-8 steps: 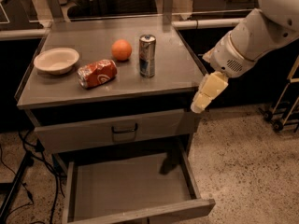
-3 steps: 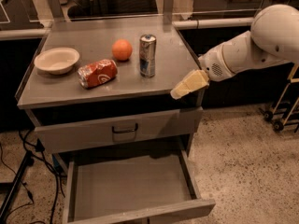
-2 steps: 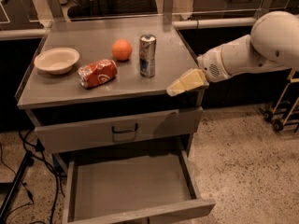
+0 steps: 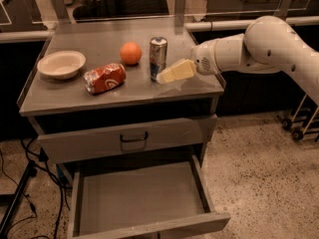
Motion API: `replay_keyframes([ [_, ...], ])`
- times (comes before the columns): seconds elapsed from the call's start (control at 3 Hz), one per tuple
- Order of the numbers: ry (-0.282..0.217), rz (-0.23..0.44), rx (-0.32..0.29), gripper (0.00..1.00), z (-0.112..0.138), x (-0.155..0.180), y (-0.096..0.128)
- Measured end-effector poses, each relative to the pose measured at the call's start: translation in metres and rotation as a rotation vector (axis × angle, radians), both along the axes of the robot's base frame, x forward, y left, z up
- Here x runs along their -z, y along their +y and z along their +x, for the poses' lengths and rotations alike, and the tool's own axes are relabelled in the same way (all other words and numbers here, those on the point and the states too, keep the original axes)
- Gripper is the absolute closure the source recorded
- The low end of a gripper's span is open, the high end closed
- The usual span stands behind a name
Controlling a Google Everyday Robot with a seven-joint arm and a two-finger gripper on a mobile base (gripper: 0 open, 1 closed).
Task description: Place redbull can into middle drawer
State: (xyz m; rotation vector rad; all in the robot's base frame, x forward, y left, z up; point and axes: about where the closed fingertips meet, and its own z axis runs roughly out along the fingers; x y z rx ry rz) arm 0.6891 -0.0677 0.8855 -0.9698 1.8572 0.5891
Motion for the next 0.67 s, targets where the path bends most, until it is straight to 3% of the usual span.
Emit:
replay_keyframes([
  [0.33, -0.014, 0.042, -0.038, 0.0, 0.012, -0.0041, 0.0162],
  [0.67, -0.006, 0.046, -0.025, 0.0, 0.0101, -0.0027, 0.0115],
])
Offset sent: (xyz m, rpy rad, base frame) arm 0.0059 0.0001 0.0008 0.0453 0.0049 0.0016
